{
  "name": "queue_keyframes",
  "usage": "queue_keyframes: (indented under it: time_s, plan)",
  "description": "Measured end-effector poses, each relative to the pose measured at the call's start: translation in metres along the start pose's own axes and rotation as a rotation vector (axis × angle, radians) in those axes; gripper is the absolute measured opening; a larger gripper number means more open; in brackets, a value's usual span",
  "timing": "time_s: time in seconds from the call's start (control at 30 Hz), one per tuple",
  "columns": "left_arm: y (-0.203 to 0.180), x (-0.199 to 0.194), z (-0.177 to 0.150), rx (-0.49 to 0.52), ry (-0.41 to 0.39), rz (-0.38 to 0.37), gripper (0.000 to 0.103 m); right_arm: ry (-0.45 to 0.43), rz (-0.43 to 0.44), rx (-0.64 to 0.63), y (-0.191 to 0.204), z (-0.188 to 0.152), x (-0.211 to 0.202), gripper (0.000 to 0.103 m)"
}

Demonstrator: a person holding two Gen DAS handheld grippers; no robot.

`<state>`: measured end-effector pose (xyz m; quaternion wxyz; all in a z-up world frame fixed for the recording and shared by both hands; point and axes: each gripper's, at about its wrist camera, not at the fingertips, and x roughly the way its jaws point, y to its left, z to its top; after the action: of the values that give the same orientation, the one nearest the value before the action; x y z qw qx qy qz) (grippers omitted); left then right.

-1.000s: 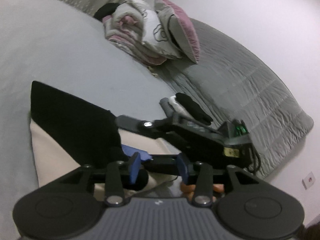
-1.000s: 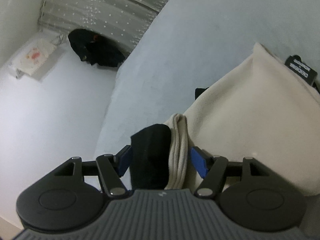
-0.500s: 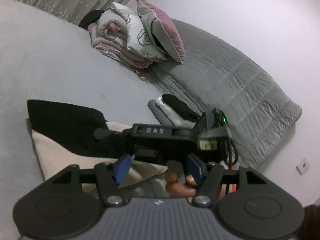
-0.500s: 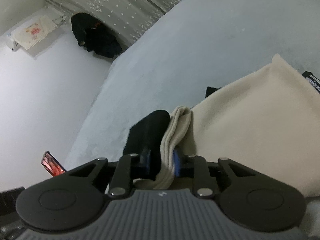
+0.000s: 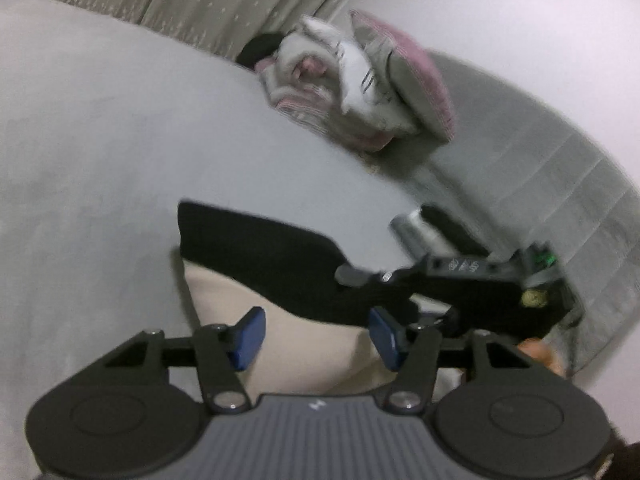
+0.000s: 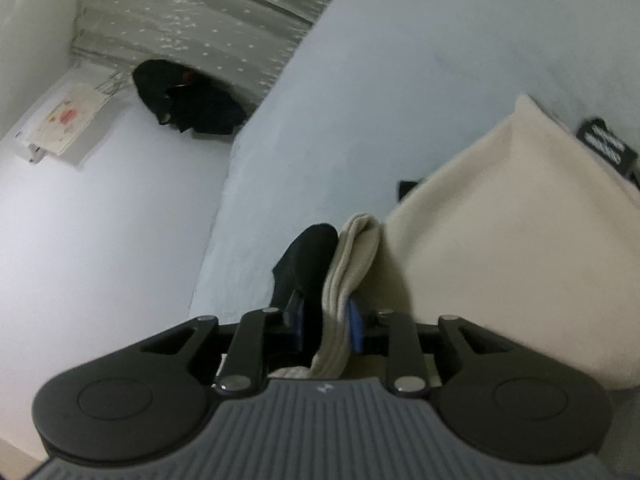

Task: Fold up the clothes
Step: 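Lift the folded shirt bundle with both tools and carry it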

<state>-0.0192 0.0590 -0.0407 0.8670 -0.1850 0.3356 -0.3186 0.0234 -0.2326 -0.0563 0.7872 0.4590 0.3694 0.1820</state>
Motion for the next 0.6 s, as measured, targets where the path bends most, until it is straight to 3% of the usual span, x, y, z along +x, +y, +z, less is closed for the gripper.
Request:
queue_keyframes:
  time_s: [0.07,0.13,0.23,0.3,0.33,0.43,0.6]
  plan:
    - [-0.007,0.006,-0.001,0.034,0.005,0.01,0.058,0.005,-0.001,0.025,-0.003,0.0,-0.002,0.052]
    - [-0.014,0.008,0.0,0.056,0.004,0.011,0.06,-0.001,0.017,0.031,-0.002,0.001,-0.006,0.058]
    - [-0.017,0.009,0.0,0.079,0.004,0.008,0.061,0.001,0.002,-0.012,0.005,-0.001,-0.008,0.058]
    - [-0.016,0.007,0.0,0.084,0.003,0.007,0.062,0.002,-0.03,-0.074,0.012,-0.004,-0.005,0.053]
    - [-0.016,0.007,0.001,0.084,0.001,0.006,0.062,0.002,-0.046,-0.1,0.014,-0.005,-0.004,0.034]
    - [-0.012,0.003,0.007,0.067,-0.018,-0.002,0.062,-0.009,-0.059,-0.152,0.021,-0.006,-0.005,0.022]
    - [-0.003,-0.008,0.016,0.008,-0.105,-0.007,0.061,-0.025,0.013,-0.157,0.024,0.004,-0.026,0.02]
